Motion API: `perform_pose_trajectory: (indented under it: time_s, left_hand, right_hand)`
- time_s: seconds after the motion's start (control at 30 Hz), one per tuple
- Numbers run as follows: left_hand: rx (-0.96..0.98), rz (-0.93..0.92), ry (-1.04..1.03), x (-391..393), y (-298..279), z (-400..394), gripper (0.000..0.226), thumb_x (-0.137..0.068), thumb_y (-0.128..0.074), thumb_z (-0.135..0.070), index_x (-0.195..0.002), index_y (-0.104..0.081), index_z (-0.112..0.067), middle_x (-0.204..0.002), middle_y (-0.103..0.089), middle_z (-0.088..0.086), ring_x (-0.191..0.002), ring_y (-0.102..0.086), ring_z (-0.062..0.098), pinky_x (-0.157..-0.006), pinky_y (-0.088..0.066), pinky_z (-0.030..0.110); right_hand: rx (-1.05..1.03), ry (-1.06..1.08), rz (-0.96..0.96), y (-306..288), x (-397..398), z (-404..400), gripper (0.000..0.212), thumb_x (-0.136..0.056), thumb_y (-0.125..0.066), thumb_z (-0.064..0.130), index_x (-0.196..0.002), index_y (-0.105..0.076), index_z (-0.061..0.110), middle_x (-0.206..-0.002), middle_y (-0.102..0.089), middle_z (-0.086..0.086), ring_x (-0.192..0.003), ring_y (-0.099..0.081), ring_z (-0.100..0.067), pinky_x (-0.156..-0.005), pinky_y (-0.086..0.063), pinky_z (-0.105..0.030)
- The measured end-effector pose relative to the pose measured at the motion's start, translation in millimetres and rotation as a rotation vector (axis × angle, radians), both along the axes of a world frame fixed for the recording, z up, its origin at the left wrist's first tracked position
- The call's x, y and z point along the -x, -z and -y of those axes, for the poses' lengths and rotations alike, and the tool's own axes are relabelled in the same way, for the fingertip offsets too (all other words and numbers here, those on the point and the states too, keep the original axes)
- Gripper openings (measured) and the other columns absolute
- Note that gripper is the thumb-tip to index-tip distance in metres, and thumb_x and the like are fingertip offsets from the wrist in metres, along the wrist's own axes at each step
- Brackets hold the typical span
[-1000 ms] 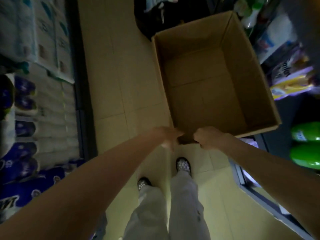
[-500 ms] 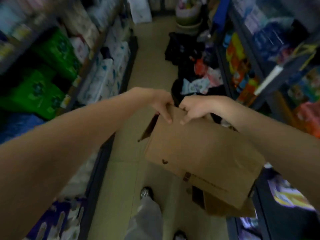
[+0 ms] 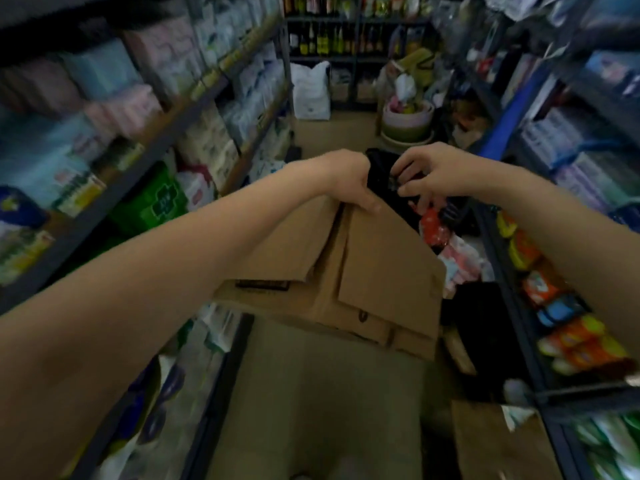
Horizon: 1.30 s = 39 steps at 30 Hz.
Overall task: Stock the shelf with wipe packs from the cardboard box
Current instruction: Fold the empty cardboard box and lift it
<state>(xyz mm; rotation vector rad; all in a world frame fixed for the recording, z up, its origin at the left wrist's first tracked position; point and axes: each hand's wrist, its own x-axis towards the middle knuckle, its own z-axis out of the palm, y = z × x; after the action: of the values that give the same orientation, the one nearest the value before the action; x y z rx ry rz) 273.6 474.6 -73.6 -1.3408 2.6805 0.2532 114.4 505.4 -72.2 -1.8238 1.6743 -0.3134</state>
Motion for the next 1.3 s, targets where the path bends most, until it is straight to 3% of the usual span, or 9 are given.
perform_pose_trajectory:
  time_s: [0.1, 0.17, 0.3, 0.4, 0.5, 0.6, 0.77, 1.0, 1.3]
  left_hand:
    - [0.149, -0.088, -0.018, 1, -10, 61, 0.048, -0.081, -0.06, -0.051, -0.059, -0.038, -0.016, -0.06, -0.038, -0.002, -0.054, -0.036, 0.013, -0.047, -0.028, 0.027]
    - [0.177, -0.094, 0.004, 2, -8, 106, 0.048, -0.074, -0.064, -0.057, -0.069, -0.042, -0.015, -0.065, -0.038, -0.004, -0.058, -0.037, 0.012, -0.05, -0.029, 0.028]
    - [0.174, -0.138, 0.002, 5, 3, 219, 0.051, -0.072, -0.067, -0.057, -0.083, -0.045, -0.012, -0.07, -0.04, -0.004, -0.066, -0.041, 0.015, -0.052, -0.029, 0.027]
    - [0.132, -0.201, -0.03, 20, 8, 306, 0.048, -0.073, -0.067, -0.053, -0.088, -0.044, -0.014, -0.081, -0.045, -0.001, -0.076, -0.045, 0.016, -0.054, -0.031, 0.025]
    - [0.067, -0.216, -0.04, 33, 16, 388, 0.047, -0.075, -0.068, -0.05, -0.096, -0.044, -0.015, -0.095, -0.046, 0.0, -0.085, -0.045, 0.015, -0.064, -0.034, 0.026]
    - [0.017, -0.176, -0.034, 41, 30, 466, 0.052, -0.076, -0.068, -0.048, -0.105, -0.046, -0.012, -0.101, -0.045, 0.001, -0.09, -0.046, 0.015, -0.073, -0.038, 0.026]
    - [-0.007, -0.098, 0.013, 68, 50, 625, 0.054, -0.079, -0.067, -0.043, -0.113, -0.042, -0.009, -0.105, -0.037, 0.001, -0.093, -0.043, 0.015, -0.077, -0.035, 0.024]
    - [0.229, -0.248, 0.115, 96, 48, 859, 0.036, -0.088, -0.057, -0.028, -0.118, -0.044, -0.011, -0.128, -0.034, 0.008, -0.111, -0.044, 0.021, -0.091, -0.041, 0.029]
    - [0.092, -0.212, 0.163, 159, 31, 1130, 0.037, -0.094, -0.05, -0.026, -0.128, -0.04, -0.015, -0.132, -0.032, 0.004, -0.11, -0.048, 0.021, -0.094, -0.045, 0.034]
  right_hand:
    - [-0.084, -0.035, -0.046, 0, 14, 56, 0.068, -0.084, -0.068, 0.021, -0.14, -0.031, 0.029, -0.143, -0.035, 0.004, -0.088, -0.064, -0.013, -0.067, -0.054, -0.03]
    - [-0.12, -0.094, -0.04, 7, 29, 96, 0.081, -0.079, -0.072, 0.026, -0.142, -0.023, 0.038, -0.142, -0.027, 0.016, -0.106, -0.051, -0.009, -0.079, -0.047, -0.026]
    - [-0.119, -0.12, -0.017, 28, 56, 202, 0.091, -0.077, -0.074, 0.021, -0.143, -0.015, 0.042, -0.144, -0.018, 0.019, -0.096, -0.062, -0.008, -0.078, -0.052, -0.025]
    - [-0.028, -0.138, -0.105, 35, 76, 302, 0.097, -0.075, -0.075, 0.027, -0.146, -0.01, 0.032, -0.151, -0.018, 0.008, -0.103, -0.049, -0.007, -0.086, -0.044, -0.025]
    - [-0.034, -0.196, -0.268, 29, 87, 404, 0.085, -0.073, -0.076, 0.034, -0.142, -0.026, 0.026, -0.14, -0.036, 0.005, -0.107, -0.042, -0.009, -0.086, -0.036, -0.022]
    - [-0.033, -0.266, -0.396, 31, 90, 496, 0.055, -0.071, -0.077, 0.037, -0.117, -0.05, 0.022, -0.113, -0.052, 0.005, -0.091, -0.054, -0.012, -0.066, -0.044, -0.019]
    - [-0.182, -0.227, -0.224, 65, 111, 651, 0.029, -0.072, -0.078, 0.024, -0.088, -0.055, 0.019, -0.086, -0.065, -0.001, -0.063, -0.071, -0.015, -0.053, -0.056, -0.025]
    - [-0.182, 0.001, -0.08, 57, 154, 863, 0.041, -0.074, -0.077, 0.025, -0.105, -0.058, 0.006, -0.087, -0.071, -0.01, -0.068, -0.071, -0.018, -0.061, -0.058, -0.025]
    - [-0.152, 0.408, 0.175, 22, 228, 1116, 0.036, -0.077, -0.073, 0.031, -0.097, -0.064, 0.002, -0.069, -0.073, -0.008, -0.049, -0.066, -0.006, -0.044, -0.048, -0.016]
